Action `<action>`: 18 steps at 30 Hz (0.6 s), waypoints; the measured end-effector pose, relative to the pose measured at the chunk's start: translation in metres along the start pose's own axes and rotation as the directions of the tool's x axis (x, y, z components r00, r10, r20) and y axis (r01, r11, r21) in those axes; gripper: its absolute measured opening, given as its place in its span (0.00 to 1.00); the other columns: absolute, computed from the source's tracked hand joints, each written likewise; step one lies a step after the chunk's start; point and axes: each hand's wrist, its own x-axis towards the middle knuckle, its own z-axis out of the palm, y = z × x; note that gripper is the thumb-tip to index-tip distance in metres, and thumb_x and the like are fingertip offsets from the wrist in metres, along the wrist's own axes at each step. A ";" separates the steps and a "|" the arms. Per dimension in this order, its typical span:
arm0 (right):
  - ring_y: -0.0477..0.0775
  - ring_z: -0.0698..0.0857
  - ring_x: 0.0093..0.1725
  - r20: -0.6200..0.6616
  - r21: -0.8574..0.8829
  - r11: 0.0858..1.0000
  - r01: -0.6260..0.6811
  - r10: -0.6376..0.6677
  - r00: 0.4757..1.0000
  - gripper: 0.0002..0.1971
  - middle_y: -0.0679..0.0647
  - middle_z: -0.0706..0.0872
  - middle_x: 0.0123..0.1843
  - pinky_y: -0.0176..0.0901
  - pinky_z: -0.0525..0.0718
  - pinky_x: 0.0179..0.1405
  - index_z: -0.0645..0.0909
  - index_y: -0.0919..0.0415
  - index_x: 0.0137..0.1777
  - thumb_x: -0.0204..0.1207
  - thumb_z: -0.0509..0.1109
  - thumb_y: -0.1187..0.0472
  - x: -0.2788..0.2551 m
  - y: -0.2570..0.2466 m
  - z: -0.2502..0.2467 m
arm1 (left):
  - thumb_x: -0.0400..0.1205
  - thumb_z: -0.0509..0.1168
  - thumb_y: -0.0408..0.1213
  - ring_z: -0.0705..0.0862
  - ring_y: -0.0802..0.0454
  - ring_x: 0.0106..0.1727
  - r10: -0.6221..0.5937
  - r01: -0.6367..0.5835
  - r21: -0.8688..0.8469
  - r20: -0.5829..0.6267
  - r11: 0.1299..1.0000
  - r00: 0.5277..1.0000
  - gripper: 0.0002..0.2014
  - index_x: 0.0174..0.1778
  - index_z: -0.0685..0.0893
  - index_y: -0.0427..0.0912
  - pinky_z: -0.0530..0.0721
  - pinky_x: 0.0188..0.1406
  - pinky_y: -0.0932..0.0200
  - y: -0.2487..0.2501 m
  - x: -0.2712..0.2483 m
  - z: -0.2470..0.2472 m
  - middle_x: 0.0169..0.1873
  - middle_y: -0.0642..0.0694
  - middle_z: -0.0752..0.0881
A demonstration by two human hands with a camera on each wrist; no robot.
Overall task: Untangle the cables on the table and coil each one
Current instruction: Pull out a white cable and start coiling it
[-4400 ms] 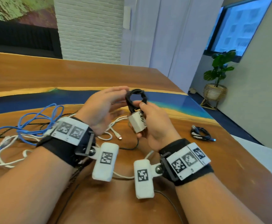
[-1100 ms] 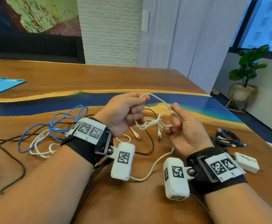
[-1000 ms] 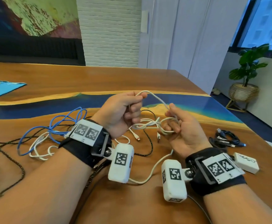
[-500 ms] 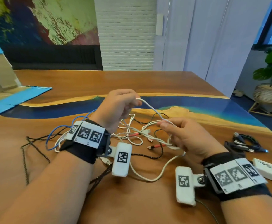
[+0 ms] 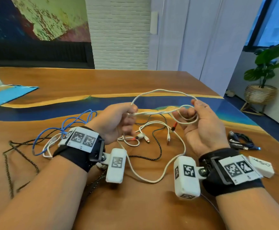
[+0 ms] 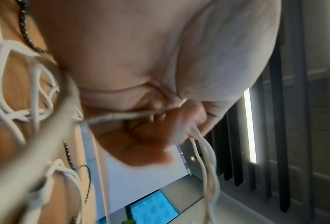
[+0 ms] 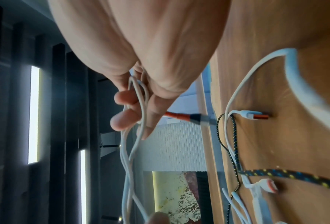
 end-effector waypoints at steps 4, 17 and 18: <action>0.50 0.82 0.34 0.019 -0.162 0.987 -0.017 0.020 1.000 0.08 0.54 0.78 0.33 0.61 0.92 0.52 0.79 0.61 0.63 0.87 0.65 0.65 -0.002 0.008 -0.001 | 0.81 0.72 0.38 0.56 0.56 0.22 0.132 -0.139 -0.050 -0.117 0.989 0.984 0.10 0.41 0.75 0.49 0.66 0.21 0.63 0.004 0.004 -0.009 0.25 0.54 0.61; 0.56 0.90 0.43 0.042 -0.233 0.971 -0.051 0.062 0.997 0.14 0.59 0.87 0.42 0.57 0.92 0.55 0.82 0.63 0.64 0.81 0.69 0.75 -0.007 0.017 0.000 | 0.79 0.76 0.33 0.82 0.53 0.40 0.337 -0.295 0.165 -0.490 0.941 0.804 0.06 0.48 0.92 0.48 0.81 0.40 0.57 0.012 0.008 -0.017 0.40 0.50 0.89; 0.55 0.90 0.42 0.045 -0.237 0.970 -0.049 0.061 0.997 0.14 0.59 0.87 0.41 0.57 0.92 0.55 0.81 0.64 0.64 0.81 0.69 0.75 -0.007 0.019 0.000 | 0.80 0.76 0.32 0.81 0.54 0.37 0.375 -0.334 0.171 -0.469 0.927 0.800 0.04 0.45 0.92 0.47 0.79 0.37 0.59 0.014 0.005 -0.011 0.37 0.51 0.88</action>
